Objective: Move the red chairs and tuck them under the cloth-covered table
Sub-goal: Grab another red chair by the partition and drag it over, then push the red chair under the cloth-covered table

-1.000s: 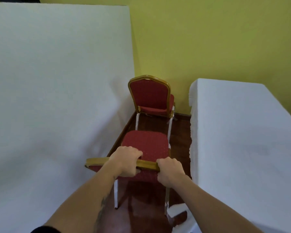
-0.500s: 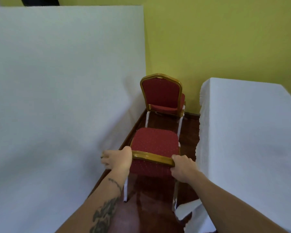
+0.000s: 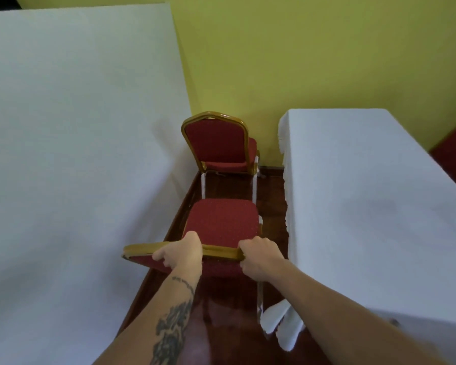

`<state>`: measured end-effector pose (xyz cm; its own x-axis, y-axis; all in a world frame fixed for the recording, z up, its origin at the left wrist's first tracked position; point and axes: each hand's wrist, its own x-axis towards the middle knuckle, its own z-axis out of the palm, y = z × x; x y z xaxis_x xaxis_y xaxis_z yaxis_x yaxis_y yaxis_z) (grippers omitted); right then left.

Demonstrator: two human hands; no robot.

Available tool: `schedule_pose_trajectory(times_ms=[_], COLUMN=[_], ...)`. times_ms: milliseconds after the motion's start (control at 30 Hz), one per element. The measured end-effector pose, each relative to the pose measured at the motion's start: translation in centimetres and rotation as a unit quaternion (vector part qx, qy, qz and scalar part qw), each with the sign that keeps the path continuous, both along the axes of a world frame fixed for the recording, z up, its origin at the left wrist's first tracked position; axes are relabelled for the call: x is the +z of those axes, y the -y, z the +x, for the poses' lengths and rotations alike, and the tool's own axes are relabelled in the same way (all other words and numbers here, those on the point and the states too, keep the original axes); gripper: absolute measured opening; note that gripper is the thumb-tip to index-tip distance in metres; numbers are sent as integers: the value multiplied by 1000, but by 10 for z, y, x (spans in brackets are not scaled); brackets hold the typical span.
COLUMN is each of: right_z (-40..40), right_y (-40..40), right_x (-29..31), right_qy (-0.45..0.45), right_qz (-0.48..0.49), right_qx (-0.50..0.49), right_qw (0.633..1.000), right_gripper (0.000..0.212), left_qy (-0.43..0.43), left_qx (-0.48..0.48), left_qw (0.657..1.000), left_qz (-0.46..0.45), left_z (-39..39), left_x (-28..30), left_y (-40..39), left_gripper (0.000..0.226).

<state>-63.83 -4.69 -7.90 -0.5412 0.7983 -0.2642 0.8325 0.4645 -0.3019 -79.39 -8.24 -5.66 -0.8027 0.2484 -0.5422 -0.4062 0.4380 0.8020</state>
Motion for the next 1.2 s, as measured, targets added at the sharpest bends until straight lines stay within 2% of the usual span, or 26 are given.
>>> schedule_pose_trajectory(times_ms=[200,400,467,533,600,667,800,967,1000,1033,1100,1200], right_z=[-40,-112,-136,-156,-173,-185,-201,-217,-220,-222,-224,-228], right_y=[23,39,38,38,37,32,17,0,-5,-11,-23,-36], right_x=[5,12,14,13,12,12,13,10,9,8,7,6], right_qy=[40,61,66,63,56,59,46,8,1,-1,5,6], right_qz=[27,24,20,17,12,3,-27,-73,-85,-96,-109,-116], right_qx=[-14,-75,-85,-99,-116,-132,-168,-202,-208,-210,-213,-215], right_qw=[999,995,994,993,992,989,984,977,975,973,971,970], right_gripper=[28,33,31,31,36,41,44,56,62,68,81,86], left_qy=[-40,-76,-86,-99,-113,-117,-96,-89,-84,-79,-86,-92], left_qx=[-62,-217,-271,-324,-363,-406,-487,-547,-561,-570,-587,-613], left_qw=[997,973,959,941,925,906,868,832,823,817,804,784], left_qz=[8,-5,-11,-9,2,5,5,28,26,29,25,19], left_z=[-44,-120,-146,-169,-186,-201,-223,-245,-243,-240,-235,-230], left_x=[-10,-11,-10,-9,-10,-17,-34,-60,-52,-46,-29,-22], left_y=[-8,-26,-37,-48,-60,-77,-114,-167,-169,-173,-175,-186], left_gripper=[67,88,69,26,15,23,68,80,75,59,17,26])
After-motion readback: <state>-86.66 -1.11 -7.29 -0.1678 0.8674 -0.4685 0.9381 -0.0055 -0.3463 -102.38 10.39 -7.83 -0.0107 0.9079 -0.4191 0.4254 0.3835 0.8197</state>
